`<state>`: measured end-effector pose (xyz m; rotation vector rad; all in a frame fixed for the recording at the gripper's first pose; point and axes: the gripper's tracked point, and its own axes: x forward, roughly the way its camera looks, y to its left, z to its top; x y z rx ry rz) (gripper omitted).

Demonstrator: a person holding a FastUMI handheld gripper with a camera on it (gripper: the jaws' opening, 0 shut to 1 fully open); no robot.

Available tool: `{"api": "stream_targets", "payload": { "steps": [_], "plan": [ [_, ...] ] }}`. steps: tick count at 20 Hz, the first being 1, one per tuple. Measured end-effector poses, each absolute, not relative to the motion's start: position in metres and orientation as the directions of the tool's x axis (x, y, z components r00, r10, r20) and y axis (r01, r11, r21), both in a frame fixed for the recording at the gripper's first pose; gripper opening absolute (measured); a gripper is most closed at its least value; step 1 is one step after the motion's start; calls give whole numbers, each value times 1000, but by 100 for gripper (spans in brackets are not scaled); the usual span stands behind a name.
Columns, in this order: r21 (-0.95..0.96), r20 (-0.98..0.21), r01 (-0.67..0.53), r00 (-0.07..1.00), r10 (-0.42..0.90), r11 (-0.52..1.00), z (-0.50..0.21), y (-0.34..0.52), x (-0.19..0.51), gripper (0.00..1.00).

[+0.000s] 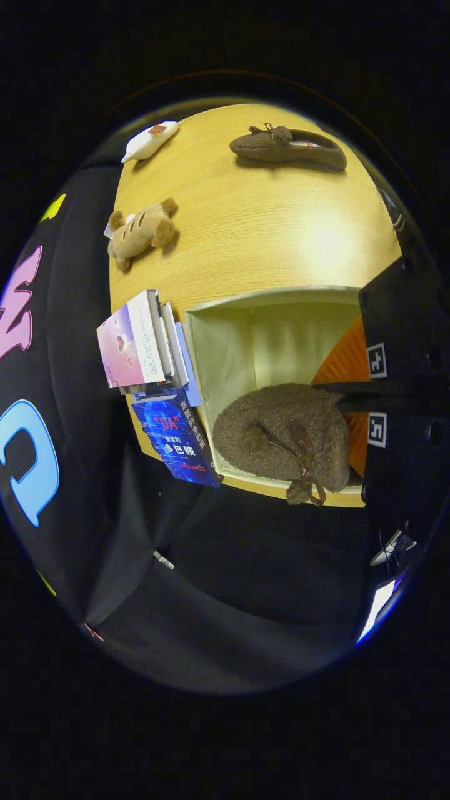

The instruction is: Open the storage box then place both shoes into the box .Put the left shoe in first, then the right shoe, with the right side of both shoes facing outward in a uniform manner.

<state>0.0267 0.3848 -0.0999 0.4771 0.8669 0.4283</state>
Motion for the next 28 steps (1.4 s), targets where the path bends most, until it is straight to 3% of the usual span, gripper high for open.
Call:
{"api": "stream_targets", "payload": {
  "steps": [10, 12, 17, 23, 28],
  "plan": [
    [563, -657, -124, 532, 534, 817, -127, 413, 27, 6],
    [584, -648, -139, 514, 563, 800, -125, 420, 17, 16],
    [570, -618, -210, 528, 583, 794, -111, 421, 10, 99],
    [619, -518, -290, 548, 657, 730, -72, 405, 2, 99],
    [637, -385, -368, 610, 693, 677, -26, 341, 5, 98]
  ]
}}
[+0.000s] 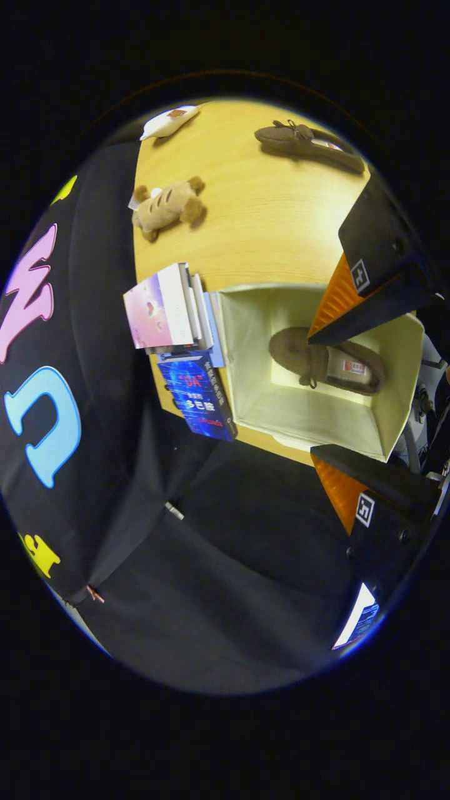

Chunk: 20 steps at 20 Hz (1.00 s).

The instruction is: Open the storage box then place both shoes into the box .Put the left shoe in first, then the right shoe, with the right side of both shoes facing outward in a uniform manner.

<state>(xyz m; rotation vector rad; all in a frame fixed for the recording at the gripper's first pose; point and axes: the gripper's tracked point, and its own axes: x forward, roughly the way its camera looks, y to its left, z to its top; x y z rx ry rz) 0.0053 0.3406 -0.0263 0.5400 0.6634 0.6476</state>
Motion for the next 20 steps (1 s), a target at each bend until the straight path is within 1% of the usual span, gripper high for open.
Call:
{"api": "stream_targets", "payload": {
  "steps": [4, 6, 8, 11, 14, 17, 18, 20],
  "plan": [
    [579, -324, -414, 674, 664, 703, -13, 264, 8, 99],
    [557, -310, -404, 709, 633, 725, -16, 223, 11, 99],
    [526, -321, -382, 738, 593, 760, -28, 178, 12, 98],
    [480, -380, -316, 766, 518, 819, -61, 109, 10, 98],
    [434, -458, -221, 780, 426, 873, -104, 42, 19, 99],
    [421, -560, -124, 744, 365, 899, -166, 0, 9, 99],
    [411, -608, -98, 711, 352, 906, -192, -9, 6, 99],
    [409, -665, -63, 663, 345, 910, -230, -20, 1, 99]
  ]
}}
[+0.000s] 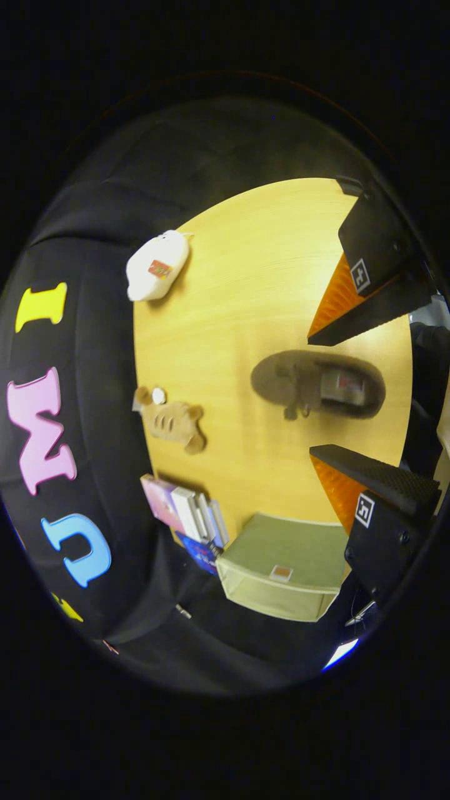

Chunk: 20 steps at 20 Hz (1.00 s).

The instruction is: Open the storage box then place both shoes into the box .Put the left shoe in first, then the right shoe, with the right side of both shoes facing outward in a uniform manner.

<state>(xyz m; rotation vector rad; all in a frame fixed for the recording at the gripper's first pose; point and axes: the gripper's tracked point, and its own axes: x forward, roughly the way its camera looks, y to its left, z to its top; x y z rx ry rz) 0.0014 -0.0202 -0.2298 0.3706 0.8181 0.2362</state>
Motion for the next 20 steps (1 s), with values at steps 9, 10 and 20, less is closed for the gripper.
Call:
{"api": "stream_targets", "payload": {
  "steps": [9, 10, 20],
  "plan": [
    [390, -757, -78, 541, 368, 918, -308, -11, 26, 95],
    [378, -763, -80, 538, 359, 922, -314, -10, 31, 92],
    [355, -786, -24, 533, 312, 935, -327, -13, 35, 5]
  ]
}}
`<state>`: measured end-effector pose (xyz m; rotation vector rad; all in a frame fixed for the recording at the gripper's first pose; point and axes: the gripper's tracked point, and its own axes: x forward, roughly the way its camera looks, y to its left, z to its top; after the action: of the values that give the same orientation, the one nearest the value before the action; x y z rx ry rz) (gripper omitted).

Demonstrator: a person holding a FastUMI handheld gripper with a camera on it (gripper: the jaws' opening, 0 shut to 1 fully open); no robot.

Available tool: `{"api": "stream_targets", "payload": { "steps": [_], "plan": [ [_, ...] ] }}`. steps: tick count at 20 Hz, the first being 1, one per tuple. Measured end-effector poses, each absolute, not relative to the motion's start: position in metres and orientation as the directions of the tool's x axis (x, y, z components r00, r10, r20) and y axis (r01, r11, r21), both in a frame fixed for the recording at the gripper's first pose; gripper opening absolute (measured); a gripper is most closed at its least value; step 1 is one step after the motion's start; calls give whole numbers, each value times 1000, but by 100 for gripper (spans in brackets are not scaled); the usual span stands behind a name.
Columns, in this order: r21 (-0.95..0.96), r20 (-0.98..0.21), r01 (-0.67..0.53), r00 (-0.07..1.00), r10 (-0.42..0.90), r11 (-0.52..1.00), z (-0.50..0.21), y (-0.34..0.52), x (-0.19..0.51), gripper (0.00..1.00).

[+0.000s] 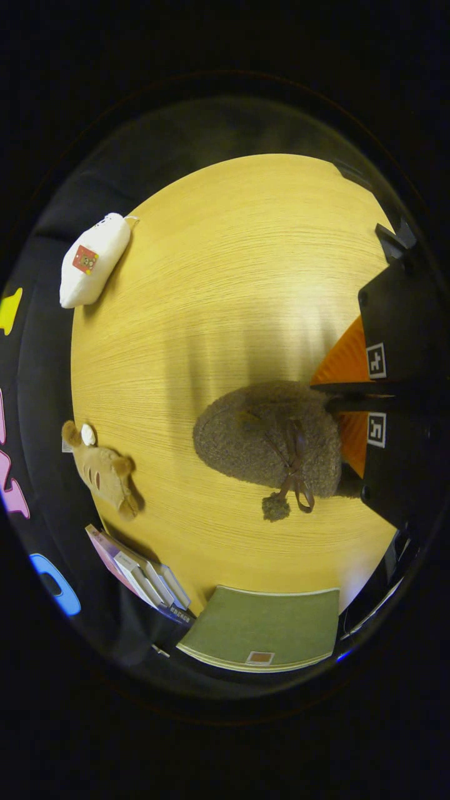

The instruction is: Open the storage box then place both shoes into the box .Put the left shoe in first, then the right shoe, with the right side of both shoes facing outward in a uniform manner.

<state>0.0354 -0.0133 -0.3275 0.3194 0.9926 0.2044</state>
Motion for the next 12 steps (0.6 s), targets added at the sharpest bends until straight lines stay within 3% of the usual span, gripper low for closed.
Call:
{"api": "stream_targets", "payload": {
  "steps": [7, 12],
  "plan": [
    [449, -704, -31, 604, 374, 893, -248, 1, 27, 5],
    [511, -614, -98, 654, 443, 854, -170, 44, 25, 5]
  ]
}}
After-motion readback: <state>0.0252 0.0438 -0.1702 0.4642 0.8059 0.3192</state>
